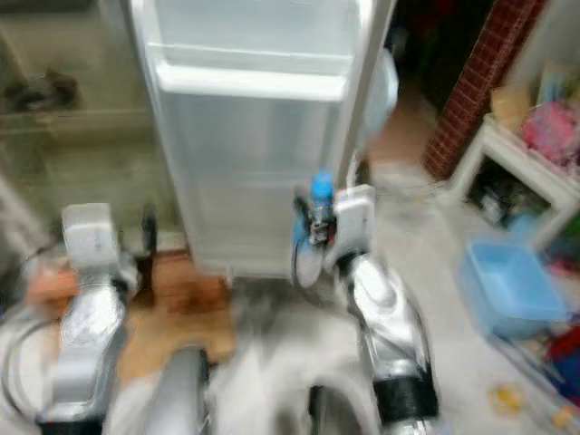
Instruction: Restocking fridge
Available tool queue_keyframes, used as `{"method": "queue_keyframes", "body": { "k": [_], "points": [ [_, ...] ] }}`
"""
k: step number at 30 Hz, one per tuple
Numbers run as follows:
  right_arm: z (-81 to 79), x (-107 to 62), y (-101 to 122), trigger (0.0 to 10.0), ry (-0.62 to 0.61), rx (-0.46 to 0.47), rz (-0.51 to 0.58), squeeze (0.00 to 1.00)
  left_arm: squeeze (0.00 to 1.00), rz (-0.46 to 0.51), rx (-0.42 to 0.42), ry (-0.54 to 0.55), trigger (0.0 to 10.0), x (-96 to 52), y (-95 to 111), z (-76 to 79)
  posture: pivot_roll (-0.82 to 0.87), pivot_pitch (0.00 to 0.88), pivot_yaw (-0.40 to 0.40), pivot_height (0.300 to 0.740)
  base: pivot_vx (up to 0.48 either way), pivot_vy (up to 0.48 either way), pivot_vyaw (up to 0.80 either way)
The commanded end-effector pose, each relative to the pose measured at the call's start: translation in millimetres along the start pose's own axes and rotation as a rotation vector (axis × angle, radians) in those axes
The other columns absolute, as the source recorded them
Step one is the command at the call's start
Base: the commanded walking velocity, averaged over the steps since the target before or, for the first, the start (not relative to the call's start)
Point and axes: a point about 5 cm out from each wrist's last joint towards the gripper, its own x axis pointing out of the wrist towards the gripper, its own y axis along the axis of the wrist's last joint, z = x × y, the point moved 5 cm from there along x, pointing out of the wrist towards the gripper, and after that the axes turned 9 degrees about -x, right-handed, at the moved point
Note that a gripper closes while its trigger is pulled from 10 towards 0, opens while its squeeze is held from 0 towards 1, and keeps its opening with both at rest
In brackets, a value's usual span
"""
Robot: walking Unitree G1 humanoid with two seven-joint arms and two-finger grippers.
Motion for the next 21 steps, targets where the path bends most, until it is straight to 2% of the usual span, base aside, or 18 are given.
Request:
{"method": "queue_keyframes", "body": {
  "k": [1, 11, 21],
  "points": [
    [-0.4, 6.3, 17.8, 10.0, 0.009, -0.015, 0.062, 0.0, 0.0, 0.057, 0.003, -0.017, 10.0, 5.9, 18.7, 4.7, 0.04, 0.0, -0.04, 0.64, 0.0, 0.45, 0.0],
    [-1.9, 5.2, 16.9, 10.0, 0.011, -0.018, 0.06, 0.0, 0.0, 0.052, 0.01, -0.025, 10.0, 6.7, 18.3, 5.9, 0.04, 0.0, -0.043, 0.64, 0.0, 0.48, 0.0],
    [0.2, 6.7, 20.0, 10.0, 0.001, -0.025, 0.069, 0.0, 0.0, 0.099, 0.041, -0.089, 10.0, 6.8, 27.0, 14.1, 0.03, 0.0, -0.04, 0.64, 0.0, 0.049, 0.0]
  ]
}}
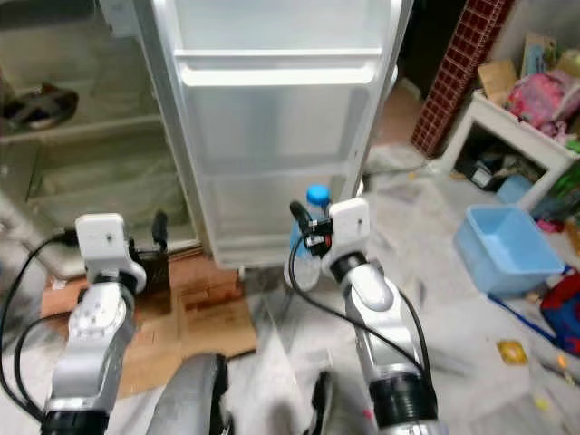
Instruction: Restocking fridge
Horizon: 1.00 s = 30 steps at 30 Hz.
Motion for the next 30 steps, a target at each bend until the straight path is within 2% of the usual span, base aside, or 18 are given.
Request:
{"method": "queue_keyframes", "body": {
  "k": [1, 9, 30],
  "points": [
    [2.5, 3.7, 14.3, 10.0, -0.005, -0.011, 0.052, 0.0, 0.0, 0.021, 0.015, 0.0, 10.0, 0.3, 5.1, -1.6, 0.03, 0.0, -0.04, 0.64, 0.0, 0.0, 0.0],
    [1.4, 4.0, 15.0, 10.0, -0.003, -0.012, 0.055, 0.0, 0.0, 0.025, 0.022, 0.0, 10.0, 0.3, 5.7, -3.0, 0.03, 0.0, -0.04, 0.64, 0.0, 0.0, 0.0],
    [-4.1, 3.4, 16.6, 10.0, 0.025, -0.034, 0.064, 0.0, 0.0, 0.019, 0.016, -0.002, 10.0, 0.1, 3.6, -3.2, 0.03, 0.0, -0.04, 0.64, 0.254, 0.0, 0.0]
  ]
}}
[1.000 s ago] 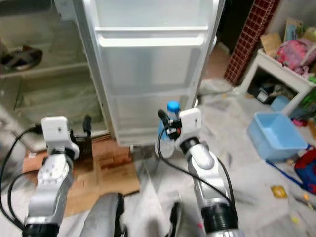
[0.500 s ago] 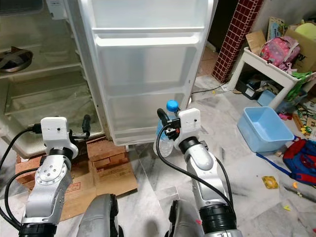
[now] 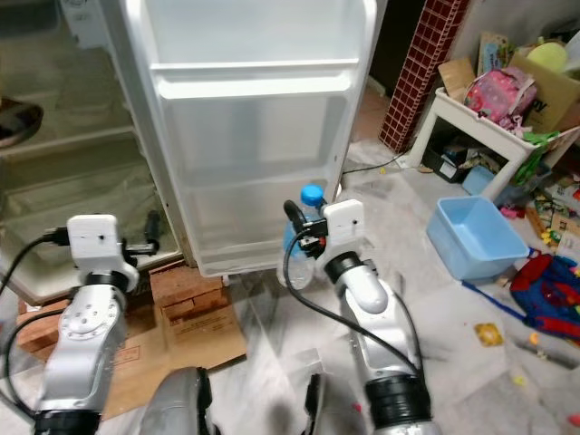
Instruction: Restocking fridge
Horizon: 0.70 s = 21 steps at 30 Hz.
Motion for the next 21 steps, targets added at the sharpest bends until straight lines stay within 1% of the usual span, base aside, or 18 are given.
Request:
{"method": "queue_keyframes", "body": {
  "k": [1, 21],
  "points": [
    [-6.8, 5.3, 17.2, 10.0, 0.021, -0.01, 0.068, 0.0, 0.0, 0.004, 0.013, 0.021, 10.0, 0.1, 1.8, -9.4, 0.03, 0.0, -0.04, 0.64, 0.27, 0.0, 0.0],
    [-9.0, 6.8, 18.4, 10.0, 0.045, 0.007, 0.072, 0.0, 0.0, 0.01, 0.01, 0.016, 10.0, 0.9, 2.1, -6.8, 0.03, 0.0, -0.043, 0.64, 0.298, 0.0, 0.0]
  ]
}}
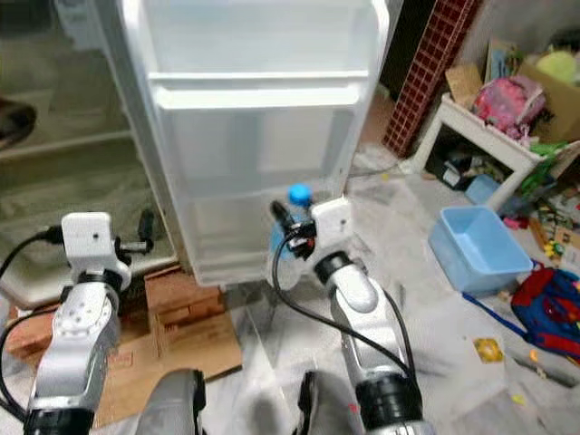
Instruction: Restocking fridge
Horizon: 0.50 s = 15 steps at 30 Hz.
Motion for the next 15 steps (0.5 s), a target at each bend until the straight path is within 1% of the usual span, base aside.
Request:
{"method": "queue_keyframes", "body": {
  "k": [1, 7, 15],
  "points": [
    [14.6, -1.5, 8.9, 10.0, -0.035, -0.019, 0.029, 0.0, 0.0, 0.008, -0.008, -0.026, 10.0, 0.6, 2.2, 9.2, 0.03, 0.0, -0.043, 0.64, 0.307, 0.0, 0.0],
    [15.0, -1.4, 9.7, 10.0, -0.035, -0.019, 0.032, 0.0, 0.0, 0.01, -0.007, -0.029, 10.0, 0.7, 2.4, 9.7, 0.03, 0.0, -0.043, 0.64, 0.34, 0.0, 0.0],
    [13.8, -0.4, 11.2, 10.0, -0.03, -0.012, 0.037, 0.0, 0.0, 0.013, -0.009, -0.03, 10.0, 2.0, 3.6, 10.5, 0.03, 0.0, -0.043, 0.64, 0.388, 0.0, 0.0]
  ]
}}
